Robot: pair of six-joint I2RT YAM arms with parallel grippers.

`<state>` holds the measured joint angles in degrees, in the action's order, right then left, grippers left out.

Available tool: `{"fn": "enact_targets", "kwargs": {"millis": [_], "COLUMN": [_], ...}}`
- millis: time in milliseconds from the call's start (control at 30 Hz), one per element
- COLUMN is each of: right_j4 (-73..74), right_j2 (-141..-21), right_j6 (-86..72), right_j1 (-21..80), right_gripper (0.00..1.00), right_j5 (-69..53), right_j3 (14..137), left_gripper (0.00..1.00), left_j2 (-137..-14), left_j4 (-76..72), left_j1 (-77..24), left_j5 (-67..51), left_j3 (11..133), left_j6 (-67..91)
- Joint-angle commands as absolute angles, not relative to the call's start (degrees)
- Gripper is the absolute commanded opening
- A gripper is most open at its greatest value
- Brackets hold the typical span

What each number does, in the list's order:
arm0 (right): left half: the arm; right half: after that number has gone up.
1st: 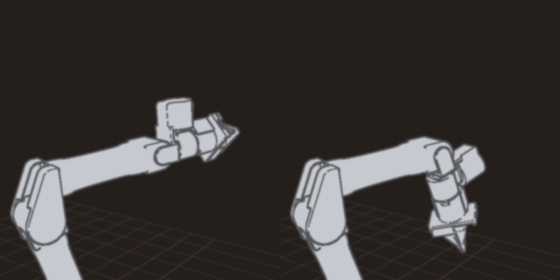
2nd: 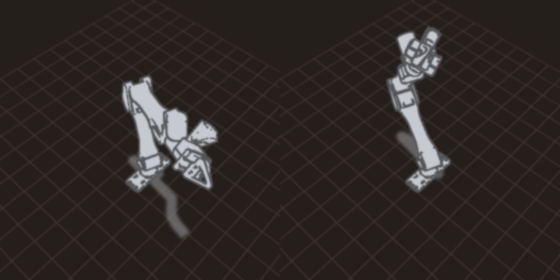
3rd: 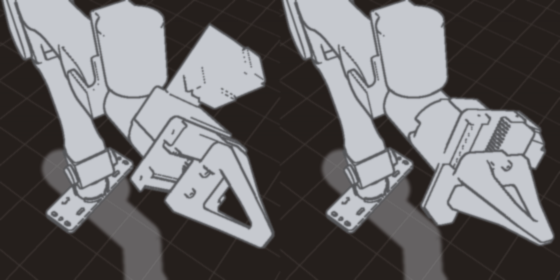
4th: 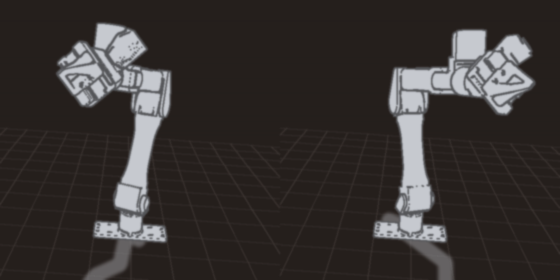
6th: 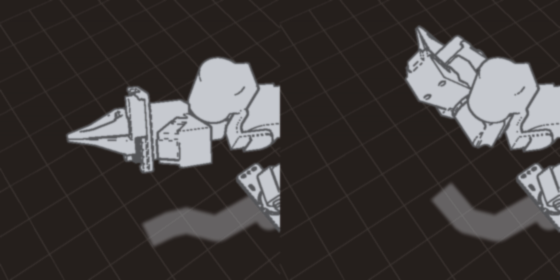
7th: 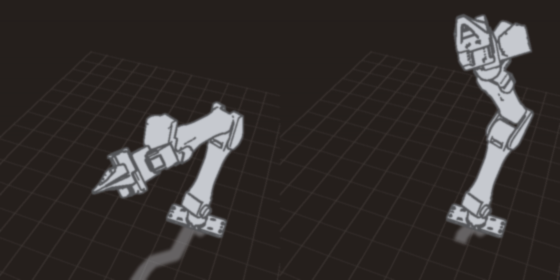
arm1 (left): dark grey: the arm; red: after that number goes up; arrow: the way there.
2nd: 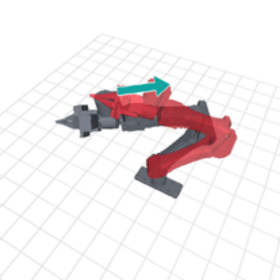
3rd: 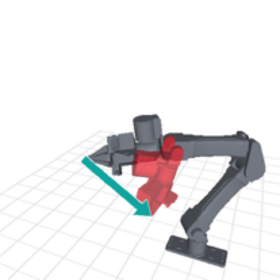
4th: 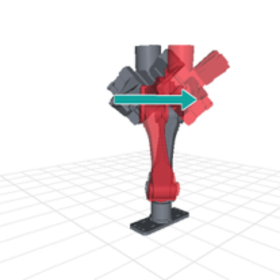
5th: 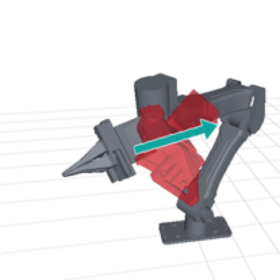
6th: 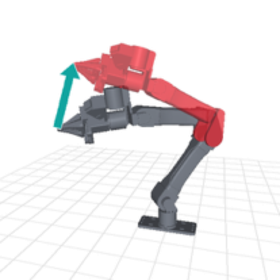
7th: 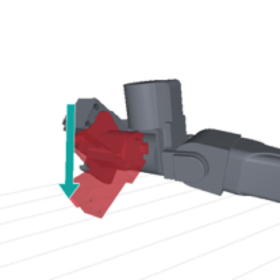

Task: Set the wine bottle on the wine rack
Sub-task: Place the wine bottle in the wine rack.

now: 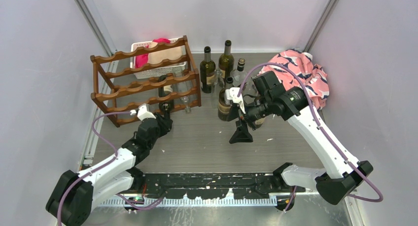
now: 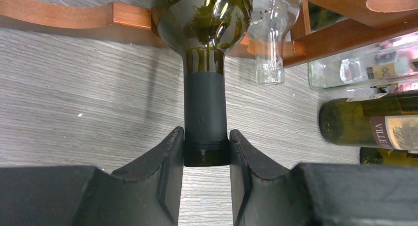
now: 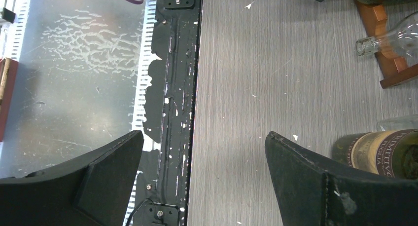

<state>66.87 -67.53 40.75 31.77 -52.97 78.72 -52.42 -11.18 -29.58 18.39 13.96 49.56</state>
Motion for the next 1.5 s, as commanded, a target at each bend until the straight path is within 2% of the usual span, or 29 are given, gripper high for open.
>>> {"fn": "enact_targets", "kwargs": {"millis": [0, 100, 333, 767, 1467], "right_j4": [65.92, 65.99, 66.03, 66.34, 66.96], "right_j2": [-67.33, -67.39, -67.23, -67.28, -67.52], "right_j6": [41.75, 41.82, 42.01, 42.36, 43.15], "right_j1": [32.25, 32.27, 32.36, 32.5, 32.64], "right_gripper": [0.98, 0.98, 0.98, 0.98, 0.98], "right_j5": [-53.44, -53.44, -53.18, -52.91, -52.91], "right_j3": [78.83, 78.84, 78.7, 78.71, 78.74], "left_gripper": [0.09, 0.0, 0.0, 0.0, 0.0], "left_j2": [-51.77, -53.35, -59.06, -64.3, -71.27], "left_j4": [-13.43, -16.88, -22.87, -24.7, -28.73], "left_j1": [-29.44, -29.44, -30.17, -31.47, -27.16], "left_j5": [16.65, 16.2, 14.74, 21.34, 18.19], "left_j3": [12.93, 11.18, 10.64, 14.7, 18.54], "left_j6": [51.27, 53.4, 54.98, 51.16, 48.34]}}
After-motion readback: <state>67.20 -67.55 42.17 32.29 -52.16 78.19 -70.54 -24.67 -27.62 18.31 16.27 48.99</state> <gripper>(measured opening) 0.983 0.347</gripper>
